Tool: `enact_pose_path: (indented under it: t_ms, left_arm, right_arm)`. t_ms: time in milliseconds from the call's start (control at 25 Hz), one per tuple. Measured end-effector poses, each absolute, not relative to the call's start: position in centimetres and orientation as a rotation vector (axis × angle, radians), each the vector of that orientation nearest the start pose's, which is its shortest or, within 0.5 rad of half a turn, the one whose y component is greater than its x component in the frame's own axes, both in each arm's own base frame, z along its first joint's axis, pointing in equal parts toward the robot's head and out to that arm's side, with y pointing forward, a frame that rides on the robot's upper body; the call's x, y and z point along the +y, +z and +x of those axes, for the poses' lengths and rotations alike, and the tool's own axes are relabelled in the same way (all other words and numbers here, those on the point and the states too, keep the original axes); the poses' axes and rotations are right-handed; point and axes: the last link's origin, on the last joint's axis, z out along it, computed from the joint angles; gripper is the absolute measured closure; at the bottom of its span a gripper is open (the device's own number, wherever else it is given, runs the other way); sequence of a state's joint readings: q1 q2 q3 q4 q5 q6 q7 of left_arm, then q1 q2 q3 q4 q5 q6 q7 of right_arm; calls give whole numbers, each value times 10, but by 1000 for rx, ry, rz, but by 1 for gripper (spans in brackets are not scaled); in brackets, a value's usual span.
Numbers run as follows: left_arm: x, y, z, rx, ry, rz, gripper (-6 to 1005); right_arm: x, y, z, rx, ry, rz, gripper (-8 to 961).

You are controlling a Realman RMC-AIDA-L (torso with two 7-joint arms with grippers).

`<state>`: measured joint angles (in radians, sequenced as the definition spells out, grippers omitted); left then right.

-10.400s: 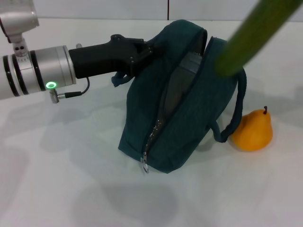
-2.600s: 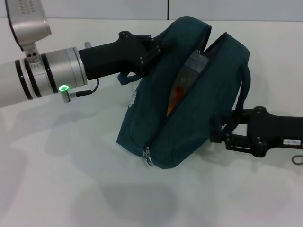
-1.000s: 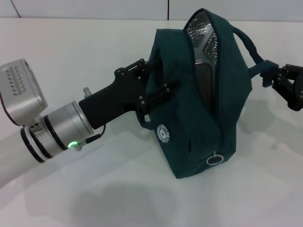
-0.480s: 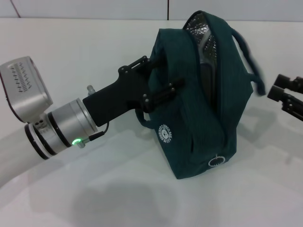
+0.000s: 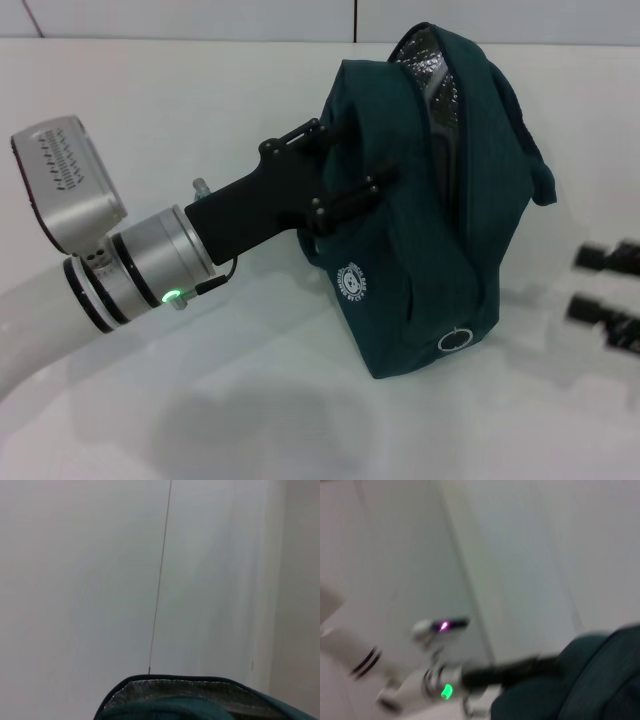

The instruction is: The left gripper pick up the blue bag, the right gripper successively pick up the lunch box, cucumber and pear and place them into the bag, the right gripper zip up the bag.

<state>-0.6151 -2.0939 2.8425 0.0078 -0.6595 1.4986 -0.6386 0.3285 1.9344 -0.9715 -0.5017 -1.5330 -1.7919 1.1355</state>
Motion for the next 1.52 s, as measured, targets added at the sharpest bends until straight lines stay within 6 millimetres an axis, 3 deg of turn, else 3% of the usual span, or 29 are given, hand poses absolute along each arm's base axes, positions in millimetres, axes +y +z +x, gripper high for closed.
enact_pose_path:
  t_ms: [320,440,1040,1520]
  left_arm:
    - [311,-72,-228,-388,-1173,-2369,280]
    - [311,-73,-228,-382,-1172,-2370,281]
    - [311,-73,-228,-377,-1171,-2371,279]
    - [311,-73,-227,-378,-1175,-2370,278]
  right_arm:
    - [274,-26,287,515,776,-2869,399]
    - [276,-33,285,539,764,-2881,399]
    - [285,-56,268,553,707,-2997,444]
    - [286,-57,269,575,698,-2984,471]
